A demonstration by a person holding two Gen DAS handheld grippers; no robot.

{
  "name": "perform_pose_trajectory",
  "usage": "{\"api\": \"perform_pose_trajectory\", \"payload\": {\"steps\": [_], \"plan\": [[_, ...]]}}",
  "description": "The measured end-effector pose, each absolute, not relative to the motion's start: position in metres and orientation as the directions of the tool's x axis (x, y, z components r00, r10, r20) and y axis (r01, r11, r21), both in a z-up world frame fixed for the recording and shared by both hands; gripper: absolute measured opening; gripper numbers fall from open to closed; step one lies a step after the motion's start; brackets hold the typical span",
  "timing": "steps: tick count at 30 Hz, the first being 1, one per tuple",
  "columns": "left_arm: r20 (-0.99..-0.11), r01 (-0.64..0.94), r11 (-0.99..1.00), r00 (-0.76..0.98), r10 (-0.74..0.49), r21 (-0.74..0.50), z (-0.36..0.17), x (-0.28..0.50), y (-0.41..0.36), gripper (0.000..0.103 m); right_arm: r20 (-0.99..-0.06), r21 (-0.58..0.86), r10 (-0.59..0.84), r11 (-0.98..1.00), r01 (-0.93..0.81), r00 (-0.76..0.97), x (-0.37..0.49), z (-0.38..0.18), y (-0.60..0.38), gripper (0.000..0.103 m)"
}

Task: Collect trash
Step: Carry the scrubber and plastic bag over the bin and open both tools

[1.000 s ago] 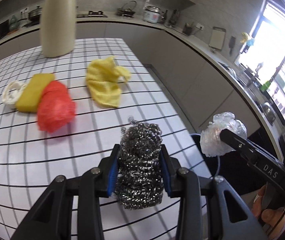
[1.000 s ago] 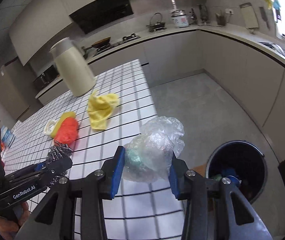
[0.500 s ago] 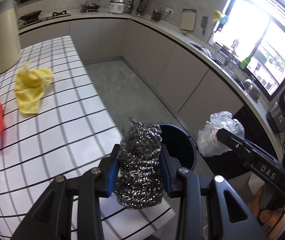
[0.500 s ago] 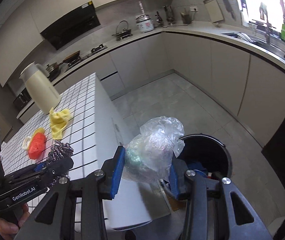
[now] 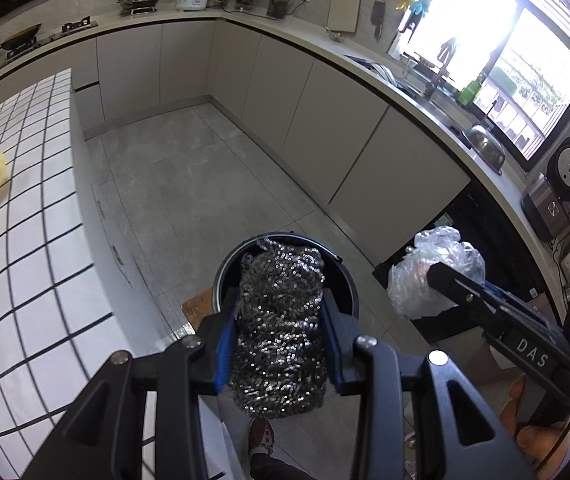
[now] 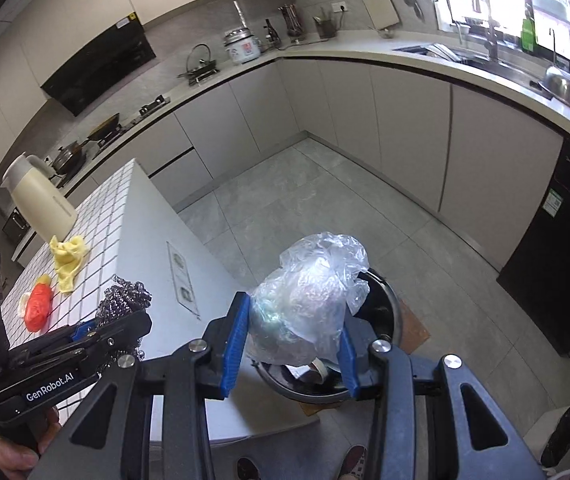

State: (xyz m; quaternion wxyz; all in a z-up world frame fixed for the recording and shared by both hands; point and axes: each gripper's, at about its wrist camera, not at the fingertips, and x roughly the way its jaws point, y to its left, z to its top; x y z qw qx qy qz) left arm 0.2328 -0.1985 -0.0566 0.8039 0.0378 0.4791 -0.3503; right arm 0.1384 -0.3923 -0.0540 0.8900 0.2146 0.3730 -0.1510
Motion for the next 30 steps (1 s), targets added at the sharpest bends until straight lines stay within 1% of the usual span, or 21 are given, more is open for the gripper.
{"api": "perform_pose_trajectory", "payload": {"steps": [8,15,21,26,28,30], "plan": [[-0.844,0.583,0.777,0.272,-0.462,-0.238,-0.083,0.24,-0.232,0.038,-0.768,0.296,-0.062,0.849,0.439,0.637,0.149,-0.081,-0.423,0.043],[-0.882,0.552,0.812,0.267,-0.389,-0.19,-0.111,0.245,-0.254,0.039,-0.81,0.299,-0.003,0.858,0.418,0.586,0.177,-0.12,-0.44,0.043],[-0.902,0.518,0.84,0.271,-0.337,-0.158,-0.128,0.253,-0.266,0.041,-0.827,0.308,0.036,0.863,0.4,0.56,0.204,-0.143,-0.457,0.044],[-0.904,0.491,0.857,0.28,-0.323,-0.155,-0.133,0.258,-0.272,0.049,-0.838,0.31,0.061,0.871,0.381,0.542,0.226,-0.157,-0.465,0.046],[-0.903,0.475,0.867,0.289,-0.316,-0.152,-0.135,0.261,-0.273,0.061,-0.842,0.315,0.073,0.871,0.378,0.534,0.233,-0.164,-0.468,0.049],[-0.899,0.455,0.878,0.307,-0.314,-0.151,-0.134,0.263,-0.272,0.062,-0.846,0.32,0.082,0.868,0.38,0.527,0.24,-0.169,-0.473,0.051]]}}
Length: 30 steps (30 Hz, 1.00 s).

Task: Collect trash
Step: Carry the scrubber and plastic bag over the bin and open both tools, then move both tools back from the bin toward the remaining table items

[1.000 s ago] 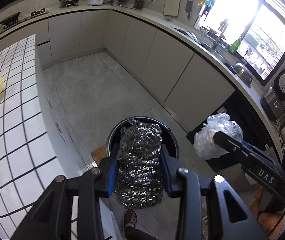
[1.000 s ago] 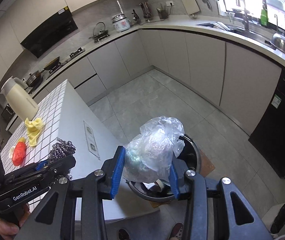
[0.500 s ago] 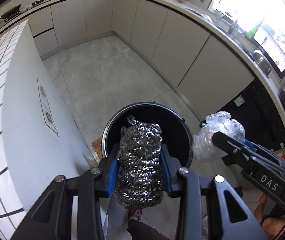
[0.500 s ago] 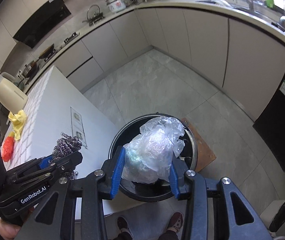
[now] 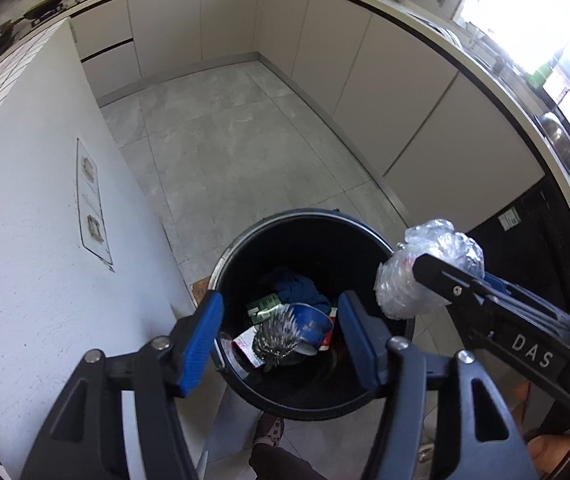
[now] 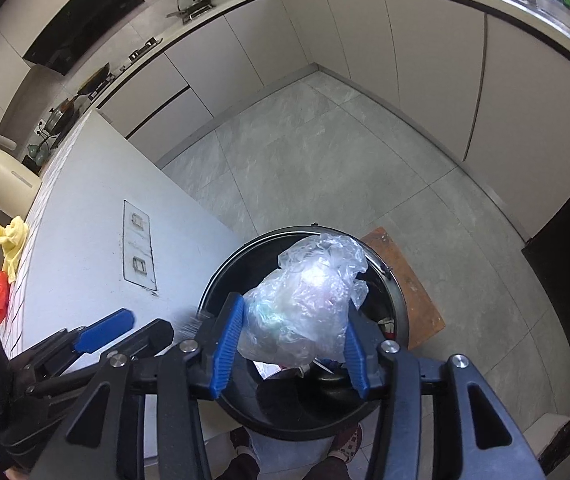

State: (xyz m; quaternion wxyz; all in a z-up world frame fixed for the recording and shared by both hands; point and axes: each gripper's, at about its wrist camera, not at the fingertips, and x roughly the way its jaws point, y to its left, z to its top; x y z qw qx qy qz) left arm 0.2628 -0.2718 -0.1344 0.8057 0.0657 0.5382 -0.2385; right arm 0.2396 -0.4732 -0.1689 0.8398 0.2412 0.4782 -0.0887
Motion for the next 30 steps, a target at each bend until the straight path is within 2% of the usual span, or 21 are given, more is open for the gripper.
{"api": "perform_pose_trajectory", "payload": {"steps": [3,7,15,30], "plan": [[-0.89,0.427,0.892,0.335,-0.31,-0.15,-0.13,0.266,-0.268,0.062,-0.847,0.316,0.082,0.873,0.373,0.525,0.246,-0.173,-0.478,0.051],[-0.883,0.402,0.902,0.352,-0.31,-0.156,-0.126,0.268,-0.264,0.062,-0.851,0.329,0.112,0.875,0.355,0.512,0.256,-0.184,-0.481,0.058],[-0.875,0.397,0.903,0.364,-0.32,-0.165,-0.115,0.268,-0.26,0.062,-0.841,0.337,0.111,0.873,0.353,0.529,0.256,-0.184,-0.481,0.059],[-0.834,0.391,0.905,0.432,-0.342,-0.168,-0.058,0.256,-0.234,0.062,-0.816,0.321,0.091,0.893,0.316,0.571,0.237,-0.12,-0.459,0.06]]}}
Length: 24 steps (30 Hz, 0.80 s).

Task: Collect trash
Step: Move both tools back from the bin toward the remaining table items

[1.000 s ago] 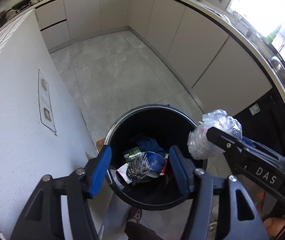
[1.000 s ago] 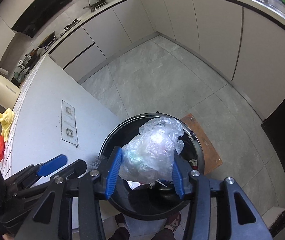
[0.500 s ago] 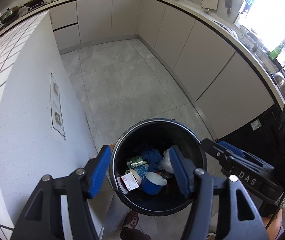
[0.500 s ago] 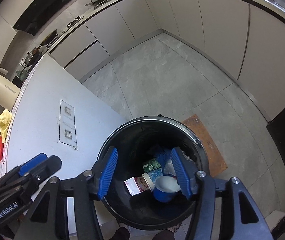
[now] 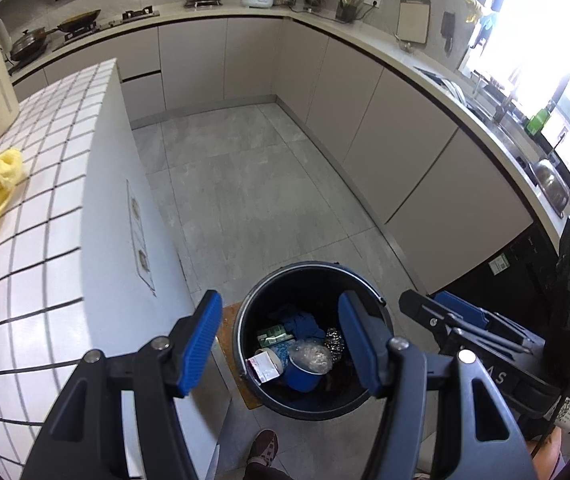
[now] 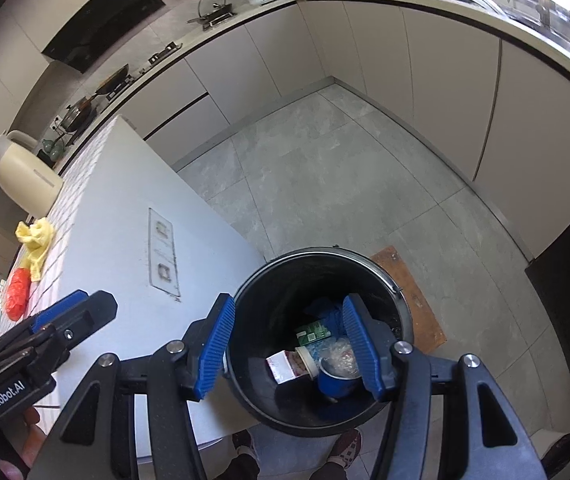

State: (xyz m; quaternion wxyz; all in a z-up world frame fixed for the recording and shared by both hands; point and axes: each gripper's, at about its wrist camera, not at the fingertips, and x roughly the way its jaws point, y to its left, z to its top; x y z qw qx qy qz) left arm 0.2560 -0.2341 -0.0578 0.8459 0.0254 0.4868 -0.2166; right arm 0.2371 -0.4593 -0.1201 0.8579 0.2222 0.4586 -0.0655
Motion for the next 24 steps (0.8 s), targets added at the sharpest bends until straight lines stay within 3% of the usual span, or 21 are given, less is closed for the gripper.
{"api": "perform_pose_trajectory", "payload": {"steps": [11,24], "plan": [[-0.801,0.258,0.953,0.531,-0.278,-0.16,-0.032,0.256,-0.161,0.062,-0.754,0.356,0.166,0.916,0.184,0.636,0.251,-0.078,-0.403,0.062],[-0.768,0.118,0.978,0.606,-0.207,-0.171,-0.018,0.274,-0.025,0.062,-0.722,0.34,0.233,0.94,0.04,0.651,0.289,-0.052,-0.262,0.064]]}}
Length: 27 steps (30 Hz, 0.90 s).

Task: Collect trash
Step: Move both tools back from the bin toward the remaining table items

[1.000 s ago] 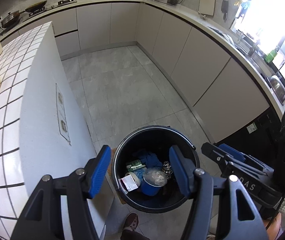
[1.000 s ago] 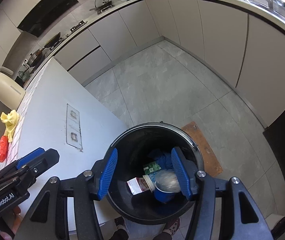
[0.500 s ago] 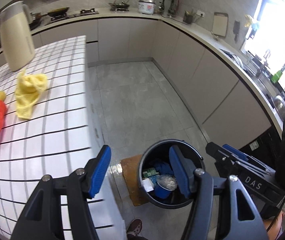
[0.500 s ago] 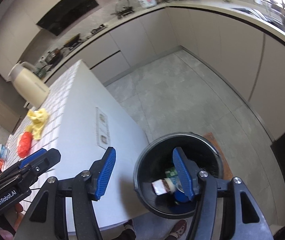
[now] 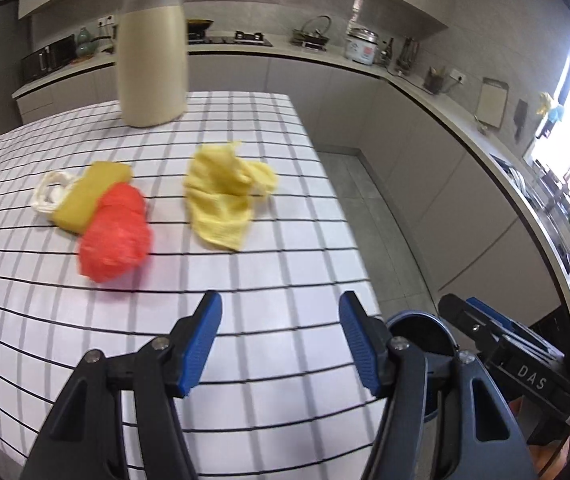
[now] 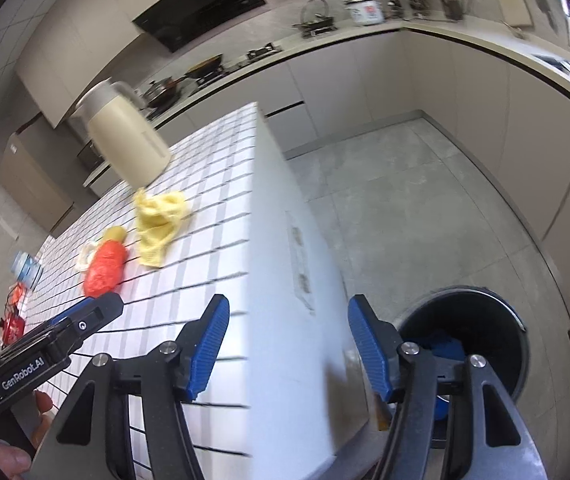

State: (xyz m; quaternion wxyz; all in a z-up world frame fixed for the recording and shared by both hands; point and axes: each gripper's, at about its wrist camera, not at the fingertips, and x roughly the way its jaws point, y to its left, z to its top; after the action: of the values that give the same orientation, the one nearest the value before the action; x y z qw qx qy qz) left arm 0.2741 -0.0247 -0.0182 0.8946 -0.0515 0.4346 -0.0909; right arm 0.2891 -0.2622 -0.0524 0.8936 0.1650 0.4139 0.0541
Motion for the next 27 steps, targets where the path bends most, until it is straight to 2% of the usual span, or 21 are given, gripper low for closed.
{"api": "perform_pose_trajectory", "payload": {"steps": [17,27], "plan": [[-0.772,-0.043,0.981,0.624,-0.12,-0.188,-0.024,0.304,0.13,0.062,-0.726,0.298,0.296,0.949,-0.103,0.621,0.34,-0.042,-0.106,0.064],[-0.781,0.02,0.978,0.599,-0.177,-0.206,-0.027,0.326,0.144,0.062,-0.736,0.293,0.286,0.952,-0.092,0.614,0.367,-0.046,-0.062,0.064]]}}
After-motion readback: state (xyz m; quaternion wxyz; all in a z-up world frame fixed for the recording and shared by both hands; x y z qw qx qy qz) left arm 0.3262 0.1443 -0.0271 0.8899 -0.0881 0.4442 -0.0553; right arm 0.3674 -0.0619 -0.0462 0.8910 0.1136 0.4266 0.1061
